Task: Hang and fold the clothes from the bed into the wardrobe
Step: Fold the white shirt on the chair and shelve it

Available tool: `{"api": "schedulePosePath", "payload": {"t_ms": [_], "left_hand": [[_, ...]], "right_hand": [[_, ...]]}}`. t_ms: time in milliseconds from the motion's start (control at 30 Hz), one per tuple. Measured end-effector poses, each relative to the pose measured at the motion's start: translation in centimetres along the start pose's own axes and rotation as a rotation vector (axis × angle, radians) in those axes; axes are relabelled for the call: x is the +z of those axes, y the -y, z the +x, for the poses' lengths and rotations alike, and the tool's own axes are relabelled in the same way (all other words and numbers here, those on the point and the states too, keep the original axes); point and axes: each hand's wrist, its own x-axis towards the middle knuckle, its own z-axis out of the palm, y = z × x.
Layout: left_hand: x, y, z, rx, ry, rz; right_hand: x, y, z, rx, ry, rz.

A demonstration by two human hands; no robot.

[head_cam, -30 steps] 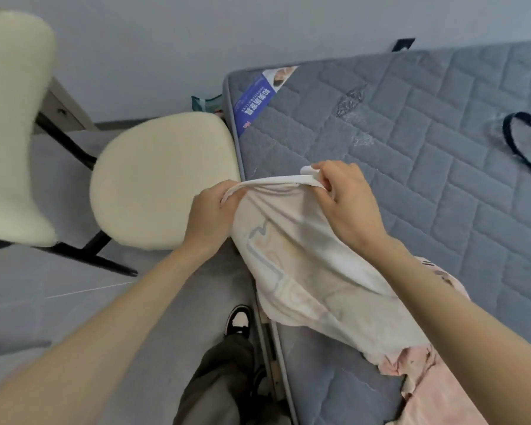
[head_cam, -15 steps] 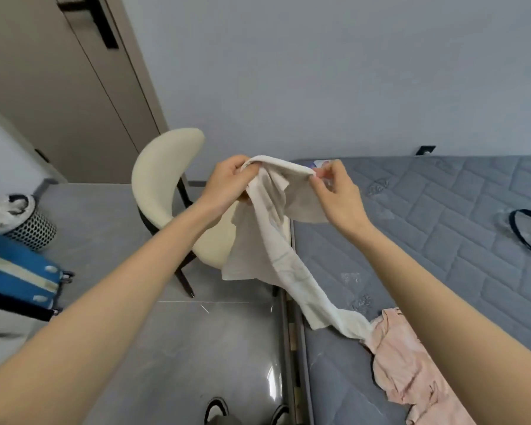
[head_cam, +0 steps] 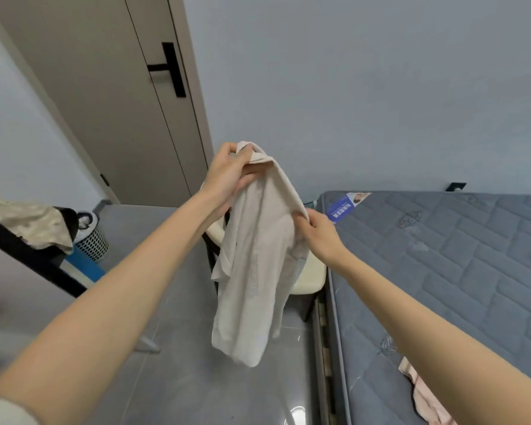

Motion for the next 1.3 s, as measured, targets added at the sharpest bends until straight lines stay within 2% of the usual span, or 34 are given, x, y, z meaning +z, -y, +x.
{"api": "schedulePosePath", "payload": {"t_ms": [67,200,267,400,533,633,833,933,1000,1100,1200,1233,1300], "left_hand": [[-2.7,0.2,0.2,0.02,-0.071,0.002],[-6.7,0.7,0.4,0.027,-0.135,0.261],[-8.0,0.6,0.0,0.032,-0.04,0.352],[-8.5,0.9,-1.6,0.02,0.271,0.54],[-6.5,1.8,-3.4,0.023,0.335,0.693],[-4.5,3.4,-3.8,0.067,0.372,0.768],[-1.4,5.2,-3.4,0.133,0.206,0.697],[-1.2,4.7,-2.6,0.068,0.117,0.725],[-1.8,4.0,-1.6,0.116,0.021,0.698],[-3.0,2.1,-0.2,0.153,-0.063,0.713],[-3.5,-0.1,0.8,0.144,-0.064,0.619],[-3.5,-0.6,1.1,0.13,-0.072,0.565],[-3.0,-1.2,1.1,0.075,-0.061,0.436]], "right_hand": [[-0.6,2.3,0.8,-0.044,-0.103,0.043],[-1.7,7.1,2.4,-0.113,-0.157,0.092],[-1.8,8.7,2.9,-0.095,-0.158,0.186],[-1.3,10.6,3.4,-0.08,-0.077,0.264],[-1.6,11.8,4.1,-0.016,-0.144,0.322],[-2.8,13.1,4.9,0.046,-0.168,0.475],[-4.8,16.0,5.2,0.079,-0.161,0.837],[-5.5,17.1,4.8,0.088,-0.066,1.031],[-6.0,17.2,4.8,0.068,0.017,1.148],[-6.6,16.5,5.3,0.022,0.101,1.027],[-6.7,14.5,5.4,-0.013,0.076,0.615],[-6.7,13.6,5.1,0.007,0.134,0.483],[-6.4,11.6,4.1,0.118,0.383,0.204]]}}
